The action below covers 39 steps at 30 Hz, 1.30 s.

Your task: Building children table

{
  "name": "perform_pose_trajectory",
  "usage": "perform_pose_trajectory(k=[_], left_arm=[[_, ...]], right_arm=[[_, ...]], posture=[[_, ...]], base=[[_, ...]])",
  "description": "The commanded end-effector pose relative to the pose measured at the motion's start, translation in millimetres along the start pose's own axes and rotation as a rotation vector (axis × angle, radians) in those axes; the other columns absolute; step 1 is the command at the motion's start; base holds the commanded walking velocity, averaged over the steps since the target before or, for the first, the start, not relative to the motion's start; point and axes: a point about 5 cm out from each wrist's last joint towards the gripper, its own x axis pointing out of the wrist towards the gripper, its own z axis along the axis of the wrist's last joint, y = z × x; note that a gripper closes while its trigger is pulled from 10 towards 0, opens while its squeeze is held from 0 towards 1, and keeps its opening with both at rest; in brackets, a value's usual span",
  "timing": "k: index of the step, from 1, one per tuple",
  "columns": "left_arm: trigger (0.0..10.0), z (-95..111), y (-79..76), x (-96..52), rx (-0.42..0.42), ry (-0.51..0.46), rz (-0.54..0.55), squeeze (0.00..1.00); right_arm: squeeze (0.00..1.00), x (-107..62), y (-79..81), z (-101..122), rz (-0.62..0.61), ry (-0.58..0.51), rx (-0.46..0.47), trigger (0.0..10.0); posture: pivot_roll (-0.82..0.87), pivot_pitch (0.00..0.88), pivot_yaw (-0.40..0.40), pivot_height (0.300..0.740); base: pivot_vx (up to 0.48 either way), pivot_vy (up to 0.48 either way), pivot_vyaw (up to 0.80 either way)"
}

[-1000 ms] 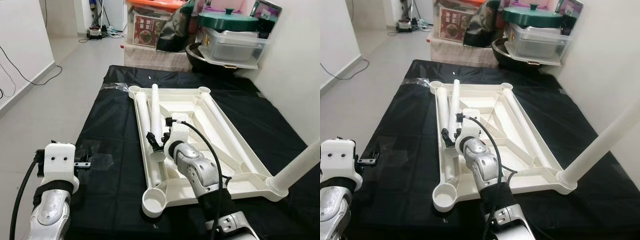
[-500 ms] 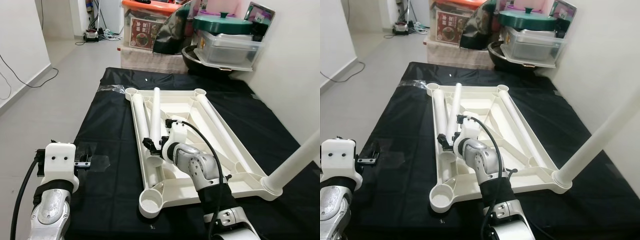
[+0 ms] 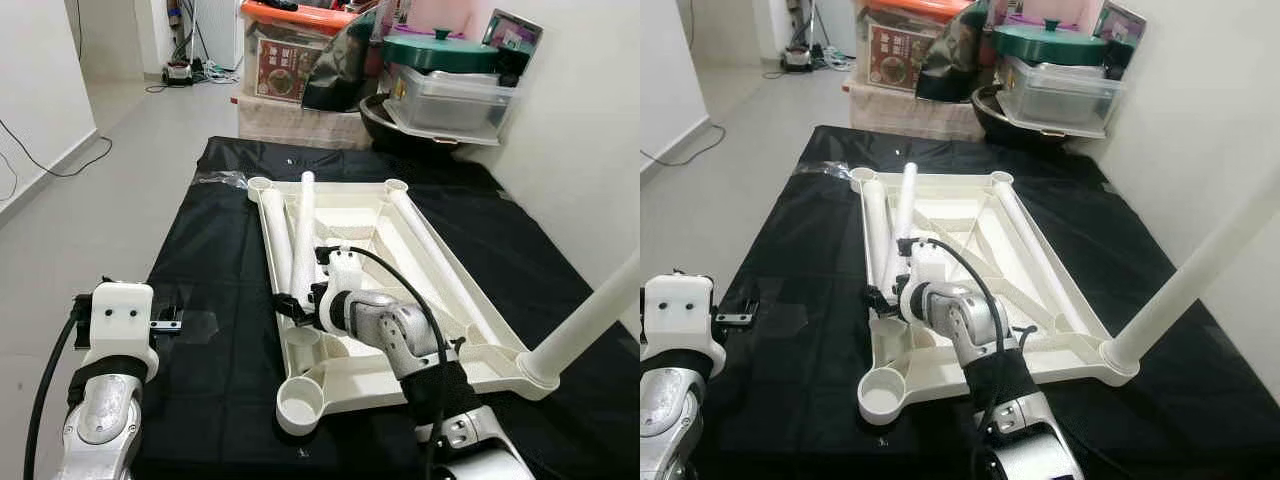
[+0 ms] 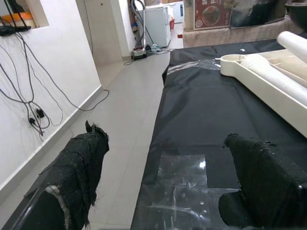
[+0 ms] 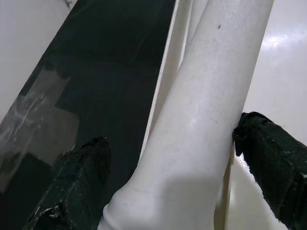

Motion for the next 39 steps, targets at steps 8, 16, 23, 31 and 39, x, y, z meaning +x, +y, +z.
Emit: perform_pose_trajectory(k=[8, 16, 23, 31, 39], left_arm=[[10.0, -4.0, -0.4, 0.2, 0.017, 0.013, 0.010, 0.00], [10.0, -4.1, 1.9, 1.3, 0.032, 0.014, 0.017, 0.00], [10.0, -5.3, 4.0, 2.4, 0.043, 0.015, 0.028, 0.00], [10.0, -5.7, 4.5, 4.1, 0.054, 0.014, 0.025, 0.00], [10.0, -6.5, 3.8, 4.8, 0.058, 0.015, 0.021, 0.00]], right_arm=[[0.00, 4.3, -14.6, -32.1, -0.014, 0.140, -0.052, 0.0], [0.00, -4.4, -19.5, -28.6, 0.076, 0.113, -0.436, 0.0], [0.00, -7.3, -34.5, -22.6, 0.086, 0.153, -0.627, 2.4], [0.00, -5.7, -32.9, -41.4, 0.140, 0.239, -0.559, 10.0], [1.00, -4.3, -45.8, -49.7, 0.133, 0.275, -0.499, 10.0]], posture=[[0.16, 0.000, -0.170, 0.714], [0.15, 0.000, -0.164, 0.714], [0.16, 0.000, -0.167, 0.714], [0.16, 0.000, -0.163, 0.714], [0.16, 0.000, -0.166, 0.714]], base=[[0.000, 0.000, 0.00], [0.000, 0.000, 0.00], [0.000, 0.000, 0.00], [0.000, 0.000, 0.00], [0.000, 0.000, 0.00]])
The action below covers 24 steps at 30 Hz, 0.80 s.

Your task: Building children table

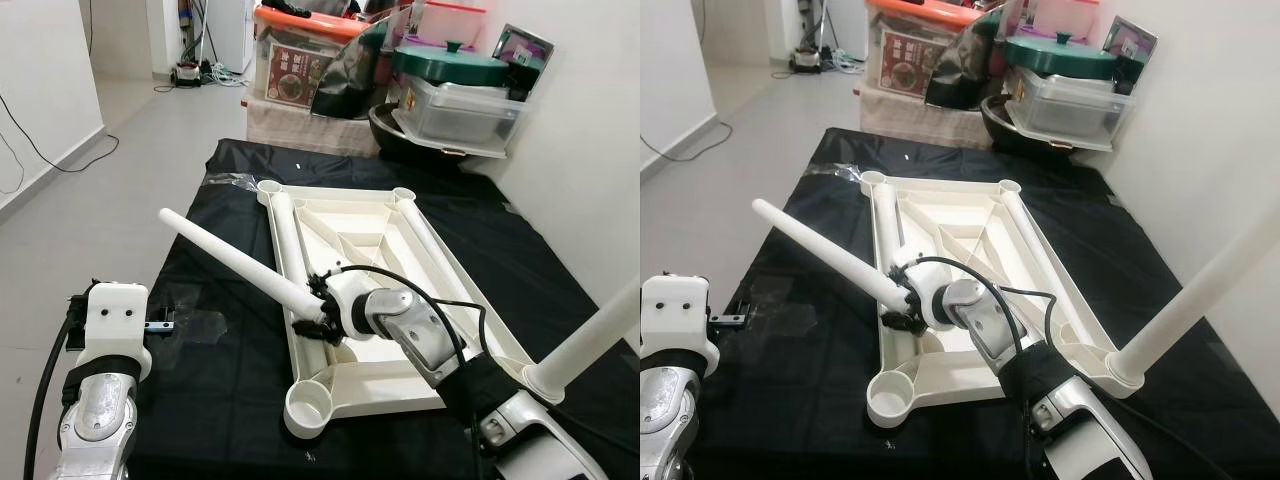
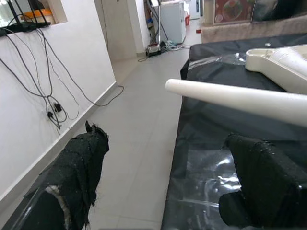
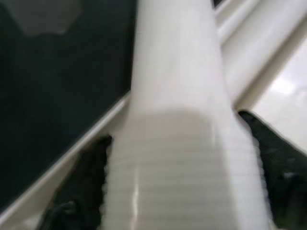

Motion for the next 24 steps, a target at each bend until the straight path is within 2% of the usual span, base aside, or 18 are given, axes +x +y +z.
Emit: perform_pose_trajectory(k=[1, 2, 3, 4, 5, 13, 14, 16, 17, 18, 19, 21, 22, 23, 24], left_arm=[[10.0, -2.1, -2.2, 1.0, 0.018, 0.004, -0.019, 0.00], [10.0, -2.1, -2.2, 1.0, 0.018, 0.004, -0.019, 0.00], [10.0, -2.4, -2.4, 1.1, 0.018, 0.004, -0.020, 0.00], [10.0, -2.4, -2.4, 1.1, 0.018, 0.004, -0.020, 0.00], [10.0, -2.7, -2.7, 1.2, 0.018, 0.004, -0.021, 0.00], [10.0, -3.2, -2.5, 1.7, 0.019, 0.003, -0.020, 0.00], [10.0, -3.3, -2.3, 1.7, 0.019, 0.002, -0.019, 0.00], [10.0, -3.3, -2.3, 1.7, 0.019, 0.002, -0.019, 0.00], [10.0, -3.2, -2.3, 1.6, 0.017, 0.002, -0.019, 0.00], [10.0, -3.2, -2.3, 1.6, 0.017, 0.002, -0.019, 0.00], [10.0, -3.2, 0.6, 2.3, 0.033, -0.003, -0.022, 0.00], [10.0, -3.2, 0.6, 2.3, 0.033, -0.003, -0.022, 0.00], [10.0, -3.7, 7.5, 4.6, 0.032, 0.002, -0.006, 0.00], [10.0, -3.7, 7.5, 4.6, 0.032, 0.002, -0.006, 0.00], [10.0, -3.6, 16.3, 7.0, 0.040, 0.001, 0.013, 0.00]], right_arm=[[1.00, 5.2, 1.6, -33.0, 0.018, 0.133, 0.071, 10.0], [1.00, 5.2, 1.6, -33.0, 0.018, 0.133, 0.071, 10.0], [0.52, 5.2, 0.6, -35.2, 0.027, 0.144, 0.073, 10.0], [0.52, 5.2, 0.6, -35.2, 0.027, 0.144, 0.073, 10.0], [0.00, 4.7, -0.6, -38.5, 0.033, 0.160, 0.067, 10.0], [0.00, 2.4, -5.3, -45.6, 0.030, 0.180, 0.079, 10.0], [0.00, 3.4, -7.2, -36.6, 0.009, 0.135, 0.129, 10.0], [0.00, 3.4, -7.2, -36.6, 0.009, 0.135, 0.129, 10.0], [0.00, 3.5, -4.4, -18.1, 0.028, 0.027, 0.150, 10.0], [0.00, 3.5, -4.4, -18.1, 0.028, 0.027, 0.150, 10.0], [0.00, 1.0, 4.6, 0.4, 0.109, -0.088, 0.159, 10.0], [0.00, 1.0, 4.6, 0.4, 0.109, -0.088, 0.159, 10.0], [0.00, -1.7, 11.8, 11.3, 0.162, -0.157, 0.154, 10.0], [0.00, -1.7, 11.8, 11.3, 0.162, -0.157, 0.154, 10.0], [0.00, -0.5, 17.0, 13.9, 0.185, -0.181, 0.160, 10.0]], posture=[[0.16, 0.000, -0.166, 0.714], [0.16, 0.000, -0.166, 0.714], [0.16, 0.000, -0.168, 0.714], [0.16, 0.000, -0.168, 0.714], [0.16, 0.000, -0.169, 0.714], [0.16, 0.000, -0.173, 0.714], [0.16, 0.000, -0.172, 0.714], [0.16, 0.000, -0.172, 0.714], [0.16, 0.000, -0.172, 0.714], [0.16, 0.000, -0.172, 0.714], [0.16, 0.000, -0.172, 0.714], [0.16, 0.000, -0.172, 0.714], [0.16, 0.000, -0.167, 0.714], [0.16, 0.000, -0.167, 0.714], [0.16, 0.000, -0.171, 0.714]], base=[[0.000, 0.000, 0.00], [0.000, 0.000, 0.00], [0.000, 0.000, 0.00], [0.000, 0.000, 0.00], [0.000, 0.000, 0.00], [0.000, 0.000, 0.00], [0.000, 0.000, 0.00], [0.000, 0.000, 0.00], [0.000, 0.000, 0.00], [0.000, 0.000, 0.00], [0.000, 0.000, 0.00], [0.000, 0.000, 0.00], [0.000, 0.000, 0.00], [0.000, 0.000, 0.00], [0.000, 0.000, 0.00]])
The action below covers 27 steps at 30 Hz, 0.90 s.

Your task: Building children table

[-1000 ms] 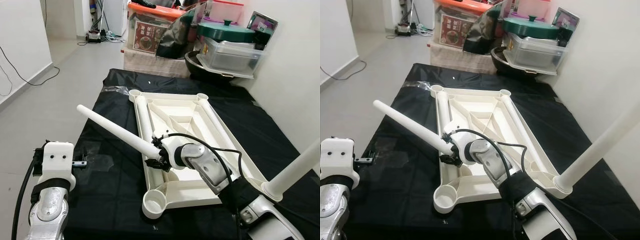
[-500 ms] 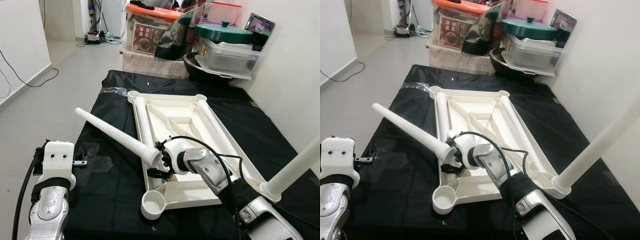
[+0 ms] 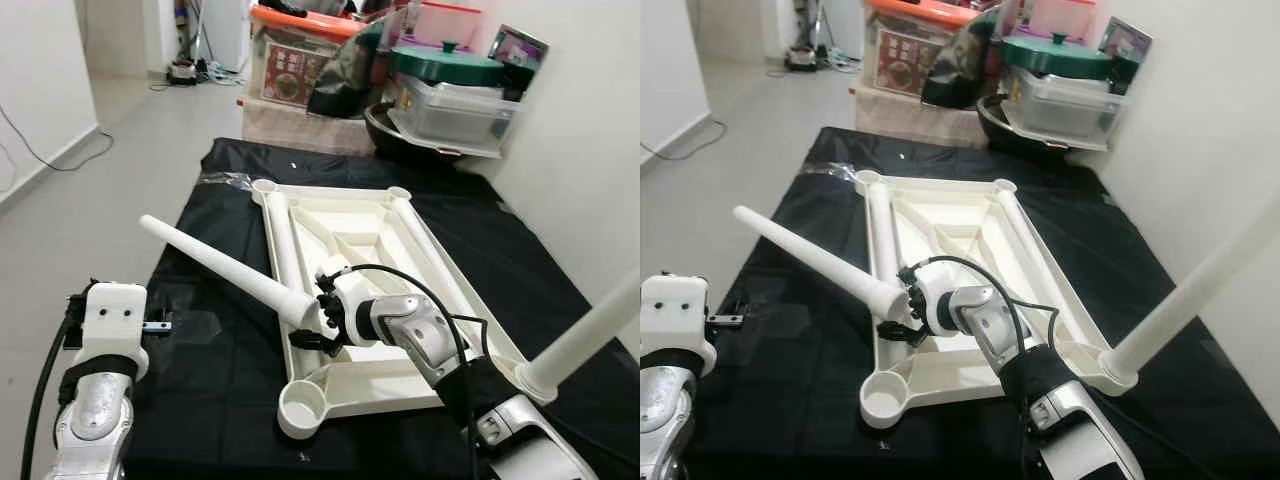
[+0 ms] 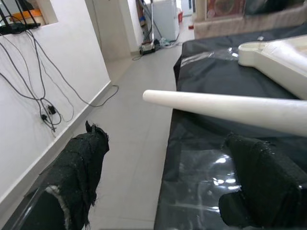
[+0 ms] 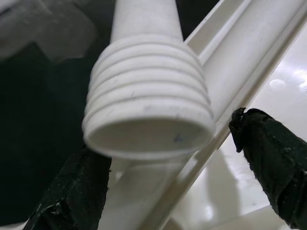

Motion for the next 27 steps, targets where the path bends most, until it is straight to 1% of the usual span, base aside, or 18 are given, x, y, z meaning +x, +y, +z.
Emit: perform_pose_trajectory(k=[1, 3, 6, 8, 15, 21, 23, 25, 26, 27], left_arm=[[10.0, -1.8, 10.1, 3.6, 0.011, 0.006, 0.015, 0.00], [10.0, -1.8, 12.7, 3.9, 0.012, 0.006, 0.023, 0.00], [10.0, -2.6, 10.5, 2.4, 0.017, 0.006, 0.022, 0.00], [10.0, -3.4, 8.3, 1.3, 0.016, 0.007, 0.021, 0.00], [10.0, -3.8, 7.8, 1.7, 0.009, 0.008, 0.025, 0.00], [10.0, -5.4, 7.1, 1.8, 0.006, 0.012, 0.023, 0.00], [10.0, -5.9, 7.2, 1.9, 0.004, 0.014, 0.022, 0.00], [10.0, -5.9, 7.2, 1.9, 0.004, 0.014, 0.022, 0.00], [10.0, -6.1, 7.2, 2.1, 0.004, 0.014, 0.022, 0.00], [10.0, -6.1, 7.2, 2.1, 0.004, 0.014, 0.022, 0.00]], right_arm=[[0.00, 7.2, 12.6, -3.6, 0.068, -0.020, 0.045, 10.0], [0.00, 9.2, 13.0, -4.9, 0.059, -0.019, 0.052, 10.0], [0.00, 10.7, 16.1, -1.8, 0.076, -0.041, 0.053, 10.0], [0.00, 10.7, 19.4, 1.2, 0.098, -0.056, 0.025, 10.0], [0.00, 11.3, 16.8, 2.8, 0.080, -0.062, 0.012, 10.0], [0.00, 12.9, 14.0, 5.5, 0.032, -0.091, 0.047, 10.0], [0.00, 14.4, 12.0, 11.4, 0.001, -0.130, 0.077, 10.0], [0.00, 14.4, 12.0, 11.4, 0.001, -0.130, 0.077, 10.0], [0.00, 15.0, 11.7, 15.9, -0.009, -0.157, 0.082, 10.0], [0.00, 15.0, 11.7, 15.9, -0.009, -0.157, 0.082, 10.0]], posture=[[0.16, 0.000, -0.172, 0.714], [0.16, 0.000, -0.172, 0.714], [0.16, 0.000, -0.176, 0.714], [0.16, 0.000, -0.176, 0.714], [0.16, 0.000, -0.181, 0.714], [0.16, 0.000, -0.180, 0.714], [0.16, 0.000, -0.181, 0.714], [0.16, 0.000, -0.181, 0.714], [0.16, 0.000, -0.180, 0.714], [0.16, 0.000, -0.180, 0.714]], base=[[0.000, 0.000, 0.00], [0.000, 0.000, 0.00], [0.000, 0.000, 0.00], [0.000, 0.000, 0.00], [0.000, 0.000, 0.00], [0.000, 0.000, 0.00], [0.000, 0.000, 0.00], [0.000, 0.000, 0.00], [0.000, 0.000, 0.00], [0.000, 0.000, 0.00]])
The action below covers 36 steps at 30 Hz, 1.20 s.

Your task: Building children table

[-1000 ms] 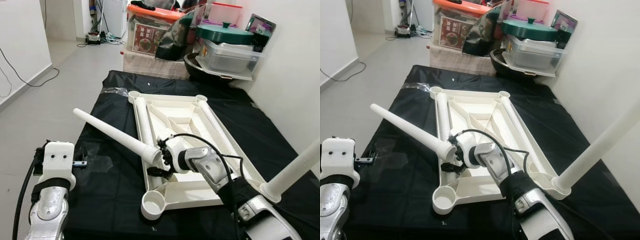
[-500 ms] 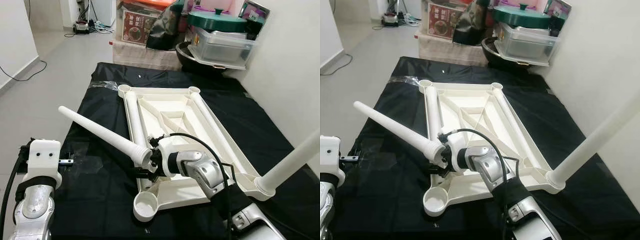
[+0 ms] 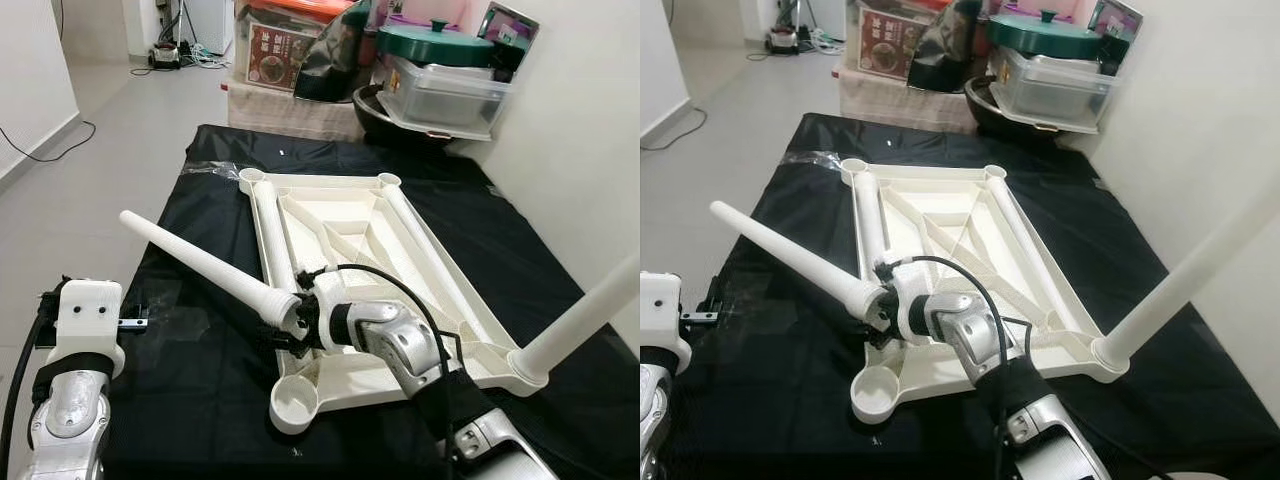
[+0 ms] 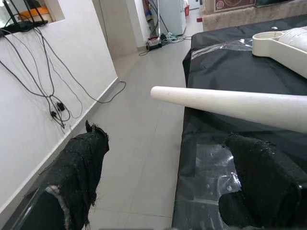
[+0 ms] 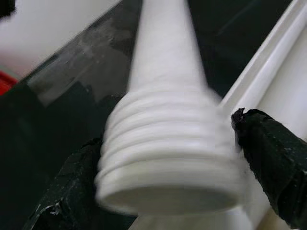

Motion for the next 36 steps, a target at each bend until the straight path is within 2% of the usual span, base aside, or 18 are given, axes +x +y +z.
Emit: perform_pose_trajectory(k=[1, 3, 10, 11, 17, 28, 31, 32, 36], left_arm=[[10.0, -4.3, -4.4, -0.4, -0.012, 0.016, -0.015, 0.00], [10.0, -4.6, -4.6, 0.0, -0.012, 0.016, -0.016, 0.00], [10.0, -4.6, -4.6, 0.4, -0.013, 0.016, -0.014, 0.00], [10.0, -4.7, -4.7, 0.4, -0.014, 0.017, -0.013, 0.00], [10.0, -5.0, -4.8, 0.2, -0.014, 0.018, -0.012, 0.00], [10.0, -6.2, -4.1, 0.0, -0.016, 0.020, -0.010, 0.00], [10.0, -6.3, -3.9, 0.3, -0.013, 0.020, -0.010, 0.00], [10.0, -6.0, -3.4, 0.4, -0.013, 0.019, -0.009, 0.00], [10.0, -5.1, -0.6, 1.4, -0.013, 0.016, -0.004, 0.00]], right_arm=[[0.00, -1.9, -5.0, 2.3, -0.021, -0.014, 0.005, 10.0], [0.00, -0.1, -3.3, 9.9, -0.019, -0.062, 0.007, 10.0], [0.00, 0.5, 0.6, 12.8, 0.005, -0.087, -0.004, 10.0], [0.00, 0.8, 3.0, 11.8, 0.020, -0.098, 0.013, 0.0], [0.00, 1.2, 11.8, 6.1, 0.078, -0.091, 0.035, 0.0], [0.00, 2.9, 16.5, -3.5, 0.082, -0.046, -0.013, 0.0], [0.00, 4.2, 15.4, -6.2, 0.060, -0.021, -0.066, 0.0], [0.00, 5.1, 16.8, -7.9, 0.063, -0.004, -0.084, 10.0], [0.00, 5.9, 20.4, -9.3, 0.078, 0.012, -0.104, 10.0]], posture=[[0.16, 0.000, -0.180, 0.714], [0.16, 0.000, -0.181, 0.714], [0.17, 0.000, -0.182, 0.714], [0.17, 0.000, -0.182, 0.714], [0.17, 0.000, -0.181, 0.714], [0.17, 0.000, -0.182, 0.714], [0.17, 0.000, -0.181, 0.714], [0.17, 0.000, -0.181, 0.714], [0.17, 0.000, -0.181, 0.714]], base=[[0.000, 0.000, 0.00], [0.000, 0.000, 0.00], [0.000, 0.000, 0.00], [0.000, 0.000, 0.00], [0.000, 0.000, 0.00], [0.000, 0.000, 0.00], [0.000, 0.000, 0.00], [0.000, 0.000, 0.00], [0.000, 0.000, 0.00]])
